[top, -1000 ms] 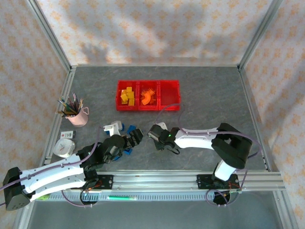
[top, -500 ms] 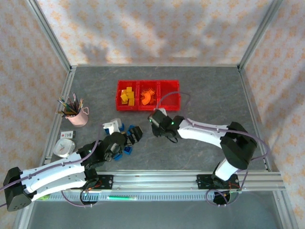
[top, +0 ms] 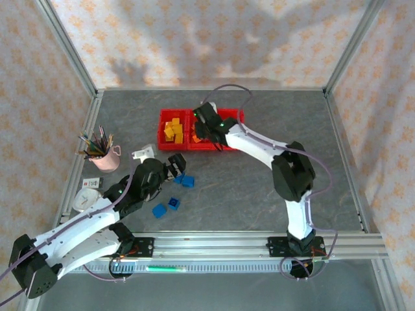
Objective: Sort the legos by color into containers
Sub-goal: Place the lego in the container, then pick up the lego from the center of the table.
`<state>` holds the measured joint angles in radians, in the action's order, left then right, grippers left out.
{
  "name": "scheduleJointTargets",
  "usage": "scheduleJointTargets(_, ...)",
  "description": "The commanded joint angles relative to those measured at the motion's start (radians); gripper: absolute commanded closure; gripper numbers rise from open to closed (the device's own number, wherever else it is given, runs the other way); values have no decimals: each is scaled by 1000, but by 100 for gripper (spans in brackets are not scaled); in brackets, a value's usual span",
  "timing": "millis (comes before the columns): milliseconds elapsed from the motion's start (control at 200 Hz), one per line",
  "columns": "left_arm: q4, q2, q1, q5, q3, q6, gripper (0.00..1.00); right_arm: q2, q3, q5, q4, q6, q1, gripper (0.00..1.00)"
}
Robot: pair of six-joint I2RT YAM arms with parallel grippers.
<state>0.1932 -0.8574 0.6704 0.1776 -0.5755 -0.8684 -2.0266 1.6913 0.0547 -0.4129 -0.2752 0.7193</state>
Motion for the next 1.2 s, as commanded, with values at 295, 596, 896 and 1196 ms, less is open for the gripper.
scheduleJointTargets(295, -90, -88, -88, -114, -45, 74, 1, -244, 377, -6, -90, 78, -73, 50)
scheduleJointTargets(596, -59, -50, -98, -121, -43, 78, 1, -43, 166, -35, -47, 72, -43, 42)
scheduleJointTargets(896, 55, 50, -98, -127, -11, 70, 1, 177, -162, -38, -20, -15, 77, 31)
scheduleJointTargets(1196, 171, 166, -98, -129, 41, 36, 1, 285, -393, -46, 29, -169, 222, 23)
